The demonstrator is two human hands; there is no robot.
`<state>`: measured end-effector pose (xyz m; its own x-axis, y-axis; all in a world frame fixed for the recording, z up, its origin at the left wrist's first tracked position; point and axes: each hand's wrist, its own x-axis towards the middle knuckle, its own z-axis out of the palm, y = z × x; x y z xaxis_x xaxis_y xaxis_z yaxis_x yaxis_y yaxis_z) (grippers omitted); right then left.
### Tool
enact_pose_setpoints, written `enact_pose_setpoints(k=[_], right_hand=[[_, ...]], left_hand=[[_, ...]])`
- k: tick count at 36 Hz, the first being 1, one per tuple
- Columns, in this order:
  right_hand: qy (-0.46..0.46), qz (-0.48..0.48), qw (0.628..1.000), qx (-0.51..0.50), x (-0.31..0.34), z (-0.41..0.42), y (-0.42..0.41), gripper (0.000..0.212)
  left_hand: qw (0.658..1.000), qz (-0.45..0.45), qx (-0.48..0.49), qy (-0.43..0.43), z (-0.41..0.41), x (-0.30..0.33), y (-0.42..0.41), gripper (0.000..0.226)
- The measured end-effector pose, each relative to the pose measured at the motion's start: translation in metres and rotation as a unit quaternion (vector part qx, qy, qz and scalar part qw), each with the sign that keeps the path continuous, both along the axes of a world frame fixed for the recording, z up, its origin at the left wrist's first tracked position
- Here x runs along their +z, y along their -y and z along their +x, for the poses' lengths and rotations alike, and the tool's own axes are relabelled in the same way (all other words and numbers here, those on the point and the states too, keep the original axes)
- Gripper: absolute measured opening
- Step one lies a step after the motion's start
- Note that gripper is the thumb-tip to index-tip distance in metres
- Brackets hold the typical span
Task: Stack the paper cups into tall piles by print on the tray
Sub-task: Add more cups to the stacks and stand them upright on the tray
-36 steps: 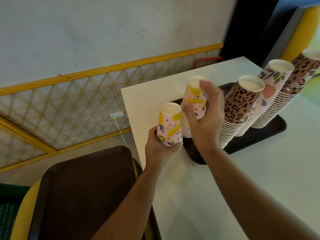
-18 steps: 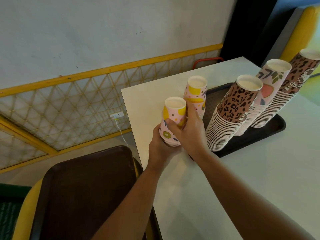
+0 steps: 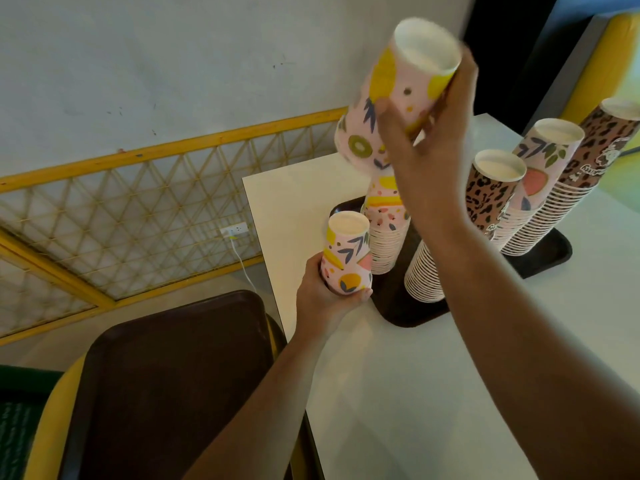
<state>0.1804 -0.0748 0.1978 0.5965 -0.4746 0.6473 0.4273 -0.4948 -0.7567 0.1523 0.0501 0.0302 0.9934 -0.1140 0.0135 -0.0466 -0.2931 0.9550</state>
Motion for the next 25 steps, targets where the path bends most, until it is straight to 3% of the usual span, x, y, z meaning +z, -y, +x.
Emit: enact_pose_setpoints(k=[5, 25], right_hand=[[0.013, -0.015, 0.999, -0.048, 0.002, 0.017, 0.013, 0.069], [-0.191, 0.008, 0.981, -0.021, -0.084, 0.013, 0.021, 0.066]], left_hand=[[1.0, -0.003, -0.001, -0.006, 0.001, -0.001, -0.001, 0.077], [1.0, -0.01, 0.015, -0.005, 0.005, -0.002, -0.001, 0.074]])
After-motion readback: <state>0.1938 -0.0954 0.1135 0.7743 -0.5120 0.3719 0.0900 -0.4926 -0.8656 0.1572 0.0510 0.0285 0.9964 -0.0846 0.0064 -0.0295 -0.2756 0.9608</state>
